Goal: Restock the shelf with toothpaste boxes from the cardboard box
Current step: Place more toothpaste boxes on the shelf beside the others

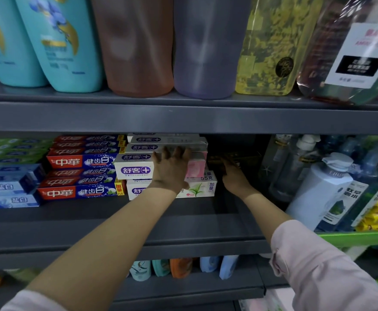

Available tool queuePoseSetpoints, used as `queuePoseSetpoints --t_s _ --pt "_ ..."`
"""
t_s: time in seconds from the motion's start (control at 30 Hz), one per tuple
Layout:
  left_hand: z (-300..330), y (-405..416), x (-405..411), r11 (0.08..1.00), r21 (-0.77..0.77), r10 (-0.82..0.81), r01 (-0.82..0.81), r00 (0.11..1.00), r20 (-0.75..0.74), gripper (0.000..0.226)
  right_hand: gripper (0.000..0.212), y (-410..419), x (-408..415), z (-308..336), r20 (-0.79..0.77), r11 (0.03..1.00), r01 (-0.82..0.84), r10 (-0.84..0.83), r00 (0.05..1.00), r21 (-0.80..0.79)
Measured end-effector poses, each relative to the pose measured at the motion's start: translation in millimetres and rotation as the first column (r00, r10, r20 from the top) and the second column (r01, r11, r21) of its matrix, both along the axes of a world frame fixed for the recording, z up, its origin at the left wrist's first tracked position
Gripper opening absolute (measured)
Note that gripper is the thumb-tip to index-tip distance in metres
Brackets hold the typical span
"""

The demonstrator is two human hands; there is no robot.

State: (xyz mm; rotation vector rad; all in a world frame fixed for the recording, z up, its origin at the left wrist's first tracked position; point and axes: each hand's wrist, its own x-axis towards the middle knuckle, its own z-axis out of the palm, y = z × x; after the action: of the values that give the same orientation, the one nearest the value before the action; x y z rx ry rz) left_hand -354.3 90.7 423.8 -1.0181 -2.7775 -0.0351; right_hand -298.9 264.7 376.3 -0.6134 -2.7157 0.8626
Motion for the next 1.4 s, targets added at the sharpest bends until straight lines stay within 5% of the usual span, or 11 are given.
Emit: queuePoseSetpoints --t_s 0.17,0.83,1.07,1.27,1.4 --pt "2 -6 1 1.000 0.000 0.013 -0.013 1.000 0.026 0.091 0.065 3 -6 10 0.132 0.997 -0.054 0.047 0.990 0.046" --pt "2 -20 -2 0.997 -0.046 0.066 -0.064 0.997 0.049 0.098 0.074 -17 -22 18 0.247 0.991 -0.125 0.108 0.963 0.055" --pt "0 -29 0 0.999 -0.036 0.040 -0.037 0.997 0.060 0.098 0.072 -20 -8 18 0.106 0.985 -0.149 0.157 0.982 -0.084" --pt "10 -33 27 0.997 0.063 0.049 -0.048 0.999 -0.017 0.071 0.053 -28 11 33 0.045 0.997 -0.075 0.077 0.996 -0.029" --pt "24 -40 48 0.985 0.128 0.108 -0.117 0.992 0.071 0.050 0.042 -43 33 50 0.098 0.997 -0.080 0.082 0.992 -0.024"
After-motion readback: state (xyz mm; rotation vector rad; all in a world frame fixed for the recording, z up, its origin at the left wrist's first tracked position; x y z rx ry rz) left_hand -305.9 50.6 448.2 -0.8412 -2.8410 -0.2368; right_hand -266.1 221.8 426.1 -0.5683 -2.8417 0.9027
